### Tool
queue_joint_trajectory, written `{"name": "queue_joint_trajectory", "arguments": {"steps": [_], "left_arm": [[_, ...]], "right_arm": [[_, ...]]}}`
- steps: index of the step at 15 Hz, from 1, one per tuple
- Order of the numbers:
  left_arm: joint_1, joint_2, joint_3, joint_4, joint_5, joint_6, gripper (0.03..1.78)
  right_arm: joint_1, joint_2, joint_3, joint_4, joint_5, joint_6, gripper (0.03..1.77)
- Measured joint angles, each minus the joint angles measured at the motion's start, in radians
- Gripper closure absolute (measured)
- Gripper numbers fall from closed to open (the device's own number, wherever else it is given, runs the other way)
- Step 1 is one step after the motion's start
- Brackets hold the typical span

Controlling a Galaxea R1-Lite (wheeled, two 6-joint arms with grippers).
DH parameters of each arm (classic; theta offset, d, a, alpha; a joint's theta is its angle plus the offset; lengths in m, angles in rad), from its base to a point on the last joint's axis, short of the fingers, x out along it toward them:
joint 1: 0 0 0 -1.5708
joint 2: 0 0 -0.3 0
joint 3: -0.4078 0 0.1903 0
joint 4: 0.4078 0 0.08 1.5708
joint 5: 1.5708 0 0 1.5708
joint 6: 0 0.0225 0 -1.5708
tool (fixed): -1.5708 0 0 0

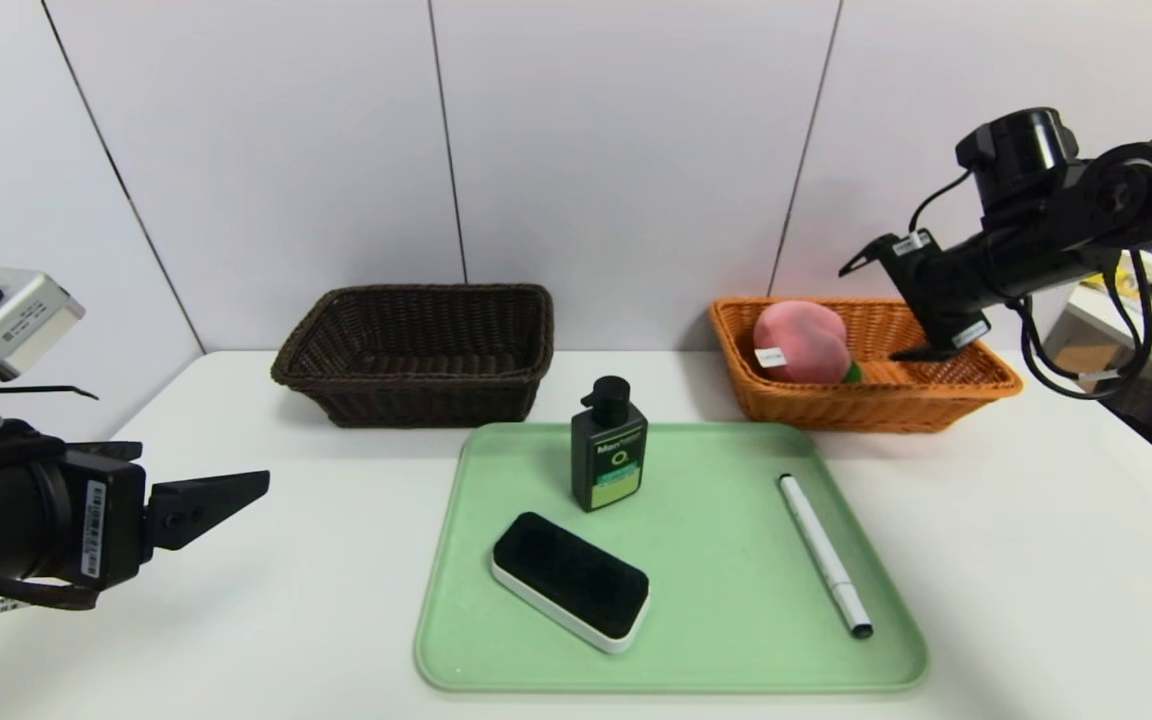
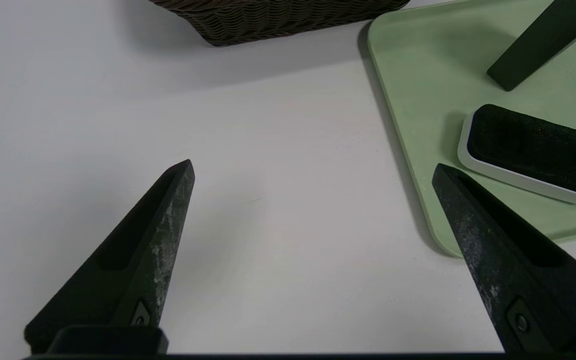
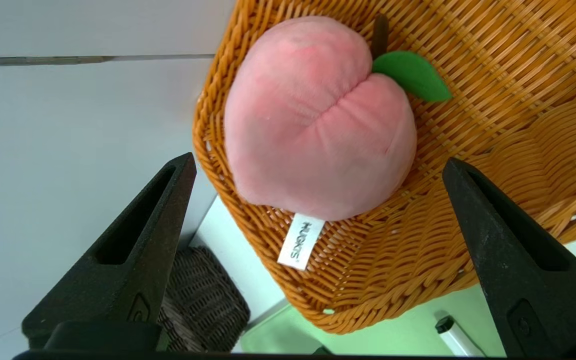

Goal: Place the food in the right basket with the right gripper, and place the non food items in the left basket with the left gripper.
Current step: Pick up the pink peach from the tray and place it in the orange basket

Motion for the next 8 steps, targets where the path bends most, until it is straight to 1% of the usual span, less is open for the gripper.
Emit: {"name": "queue_joint_trajectory", "arguments": {"steps": [2,3,6,8], "left_arm": [[0.000,-0.003,-0.006,-0.009,0.003,0.000,0.12],[0.000,-0.005,-0.008,-0.012,0.004,0.001,0.12],[0.000,-0.022,-0.020,-0.011,0.003,0.001,0.12],[0.000,-0.037,-0.021,-0.007,0.001,0.004,0.12]], "right_arm": [[0.029,-0.042,-0.003,0.003,0.001,-0.001,0.11],[0.064,-0.076,-0.003,0.011,0.004,-0.004,0.11],[0.202,-0.184,-0.006,0.085,0.006,-0.037,0.11],[0.298,-0.243,-0.007,0.176,-0.021,-0.091,0.11]]}}
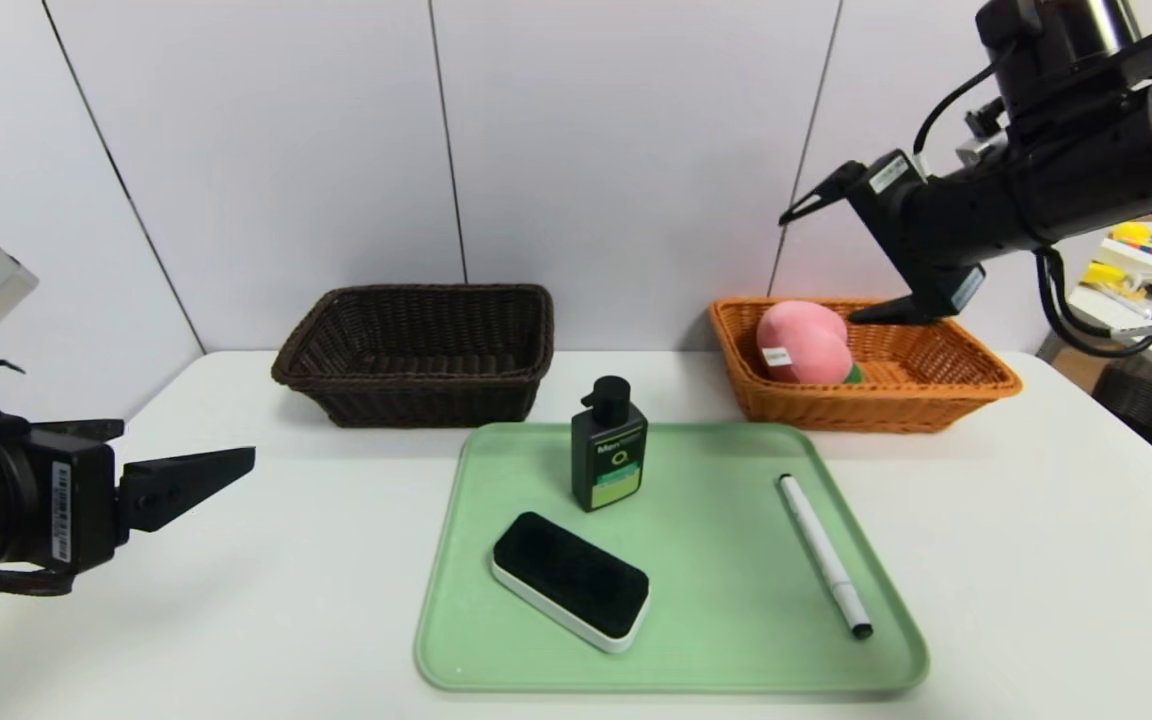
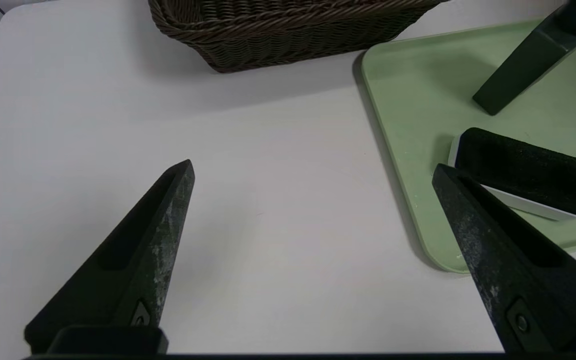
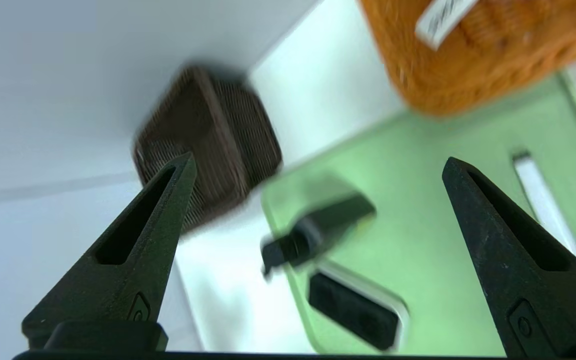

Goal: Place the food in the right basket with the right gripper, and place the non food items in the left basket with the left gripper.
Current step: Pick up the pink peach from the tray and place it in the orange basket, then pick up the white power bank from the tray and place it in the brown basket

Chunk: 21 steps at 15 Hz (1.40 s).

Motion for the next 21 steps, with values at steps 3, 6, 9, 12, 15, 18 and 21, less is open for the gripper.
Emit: {"name": "queue_joint_trajectory", "arguments": {"steps": [3,6,9,12,15,18,21], "left_arm": [[0.000,-0.012,0.000,-0.008,-0.007,0.024,0.12],[0.000,-0.021,0.005,-0.037,-0.014,0.054,0.12],[-0.001,-0.026,0.004,-0.036,-0.053,0.048,0.12],[0.000,-0.016,0.004,-0.031,-0.053,0.030,0.12],[0.000,-0.006,0.001,-0.011,-0.048,0.028,0.12],[0.000,0.003,0.003,-0.011,-0.048,0.028,0.12],[0.000,0.004,0.006,-0.009,-0.047,0.028,0.12]], "right_arm": [[0.147,-0.063,0.011,0.062,-0.085,-0.115,0.11],[0.208,-0.097,0.022,0.082,-0.096,-0.184,0.11],[0.247,-0.106,0.029,0.107,-0.101,-0.206,0.11],[0.289,-0.126,0.103,0.117,-0.169,-0.352,0.11],[0.351,-0.153,0.220,0.113,-0.302,-0.478,0.10],[0.416,-0.156,0.258,0.114,-0.298,-0.486,0.10],[0.505,-0.132,0.270,0.113,-0.260,-0.507,0.10]]}}
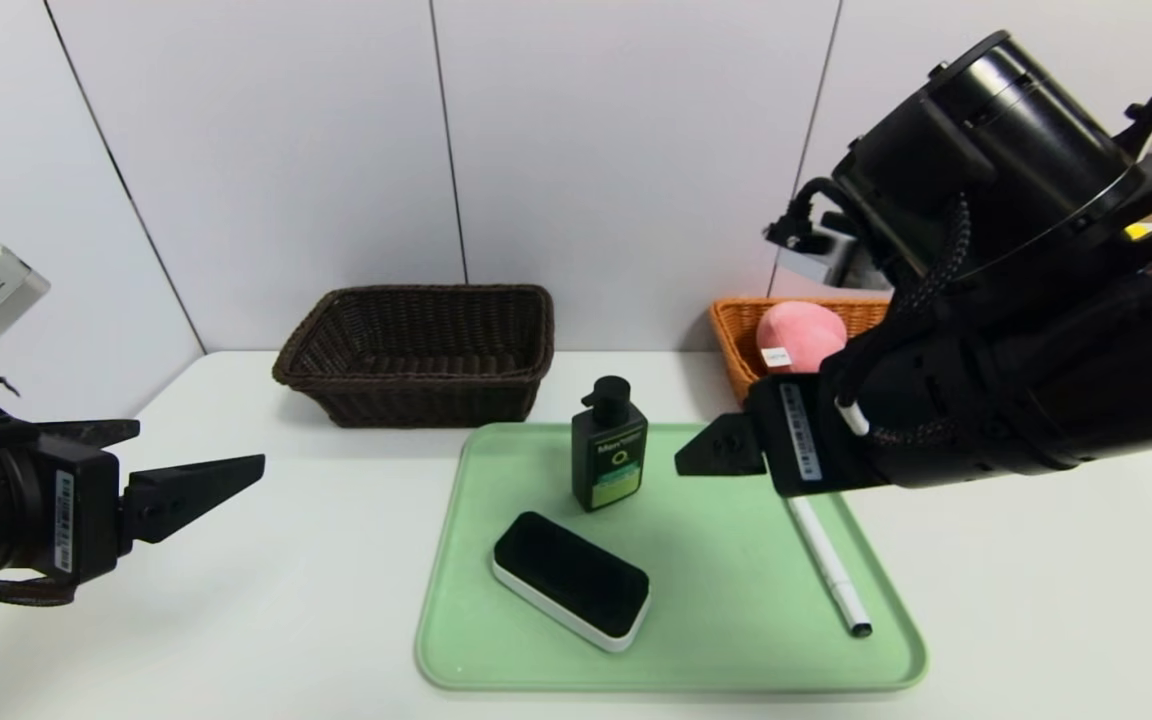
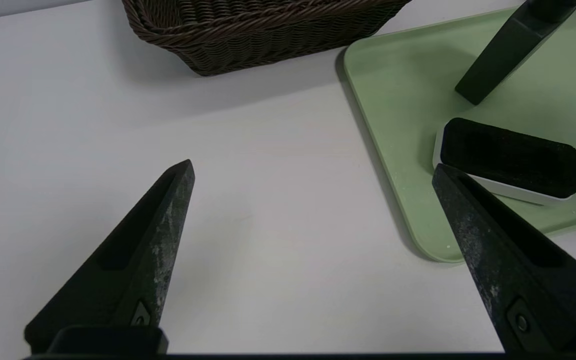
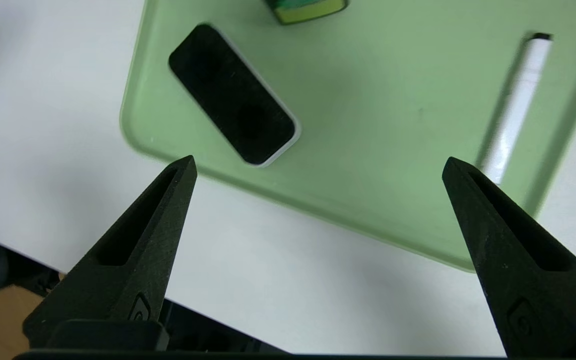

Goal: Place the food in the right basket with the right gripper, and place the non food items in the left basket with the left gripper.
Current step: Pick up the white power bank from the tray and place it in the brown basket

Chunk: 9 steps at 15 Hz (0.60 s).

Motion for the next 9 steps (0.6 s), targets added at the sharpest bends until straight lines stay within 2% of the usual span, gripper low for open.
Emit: {"name": "queue_joint_trajectory", "arguments": {"steps": [3,6,8,9], "left_arm": [[0.000,-0.005,0.001,0.012,0.004,-0.001,0.12],[0.000,-0.011,0.003,0.013,0.004,-0.001,0.12],[0.000,-0.015,0.004,0.014,0.004,-0.001,0.12],[0.000,-0.018,0.004,0.014,0.004,-0.001,0.12]], "right_arm": [[0.040,0.030,-0.002,-0.012,0.022,-0.133,0.10],[0.026,0.060,0.008,-0.084,0.126,-0.285,0.10],[0.021,0.084,0.010,-0.120,0.182,-0.332,0.10],[0.020,0.100,0.011,-0.129,0.194,-0.351,0.10]]}}
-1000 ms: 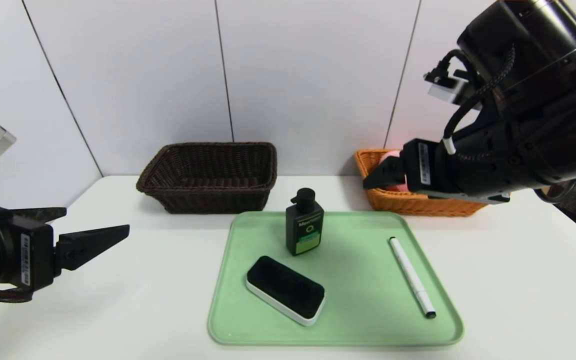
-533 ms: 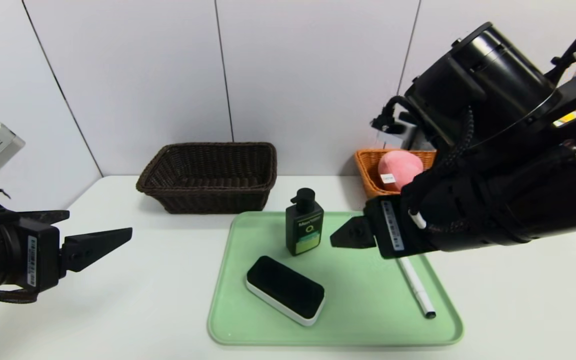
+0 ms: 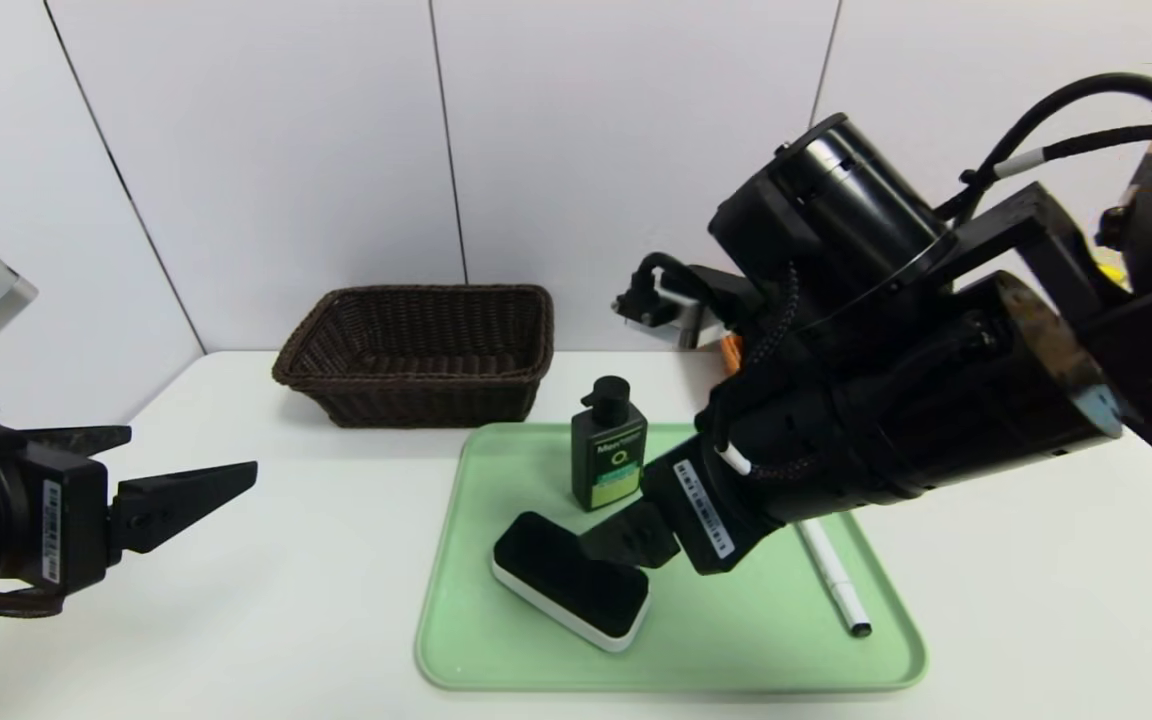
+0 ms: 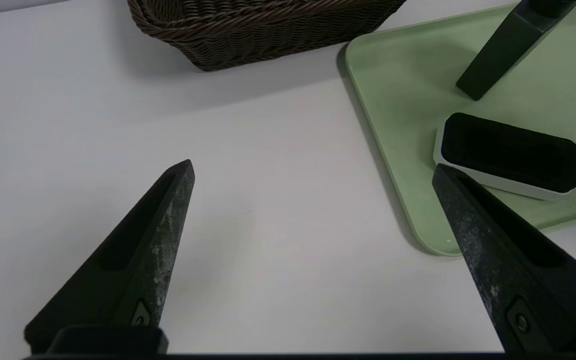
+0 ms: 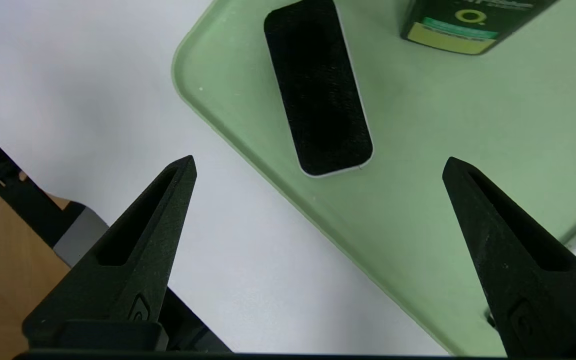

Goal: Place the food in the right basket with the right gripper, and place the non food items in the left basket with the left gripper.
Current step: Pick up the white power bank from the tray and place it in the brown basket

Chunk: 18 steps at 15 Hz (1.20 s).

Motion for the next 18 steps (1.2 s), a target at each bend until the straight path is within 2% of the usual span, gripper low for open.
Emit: {"name": "queue_joint_trajectory", "arguments": {"steps": [3,9,18], "left_arm": [[0.001,-0.013,0.001,0.013,0.001,0.000,0.12],[0.002,-0.042,0.001,0.037,0.001,0.000,0.12],[0.001,-0.054,0.000,0.038,0.001,0.001,0.12]], "right_arm": [[-0.003,0.055,0.000,-0.005,0.016,-0.055,0.10],[0.009,0.161,0.001,-0.021,0.014,-0.060,0.10],[0.034,0.279,0.025,-0.173,0.016,-0.073,0.10]]}}
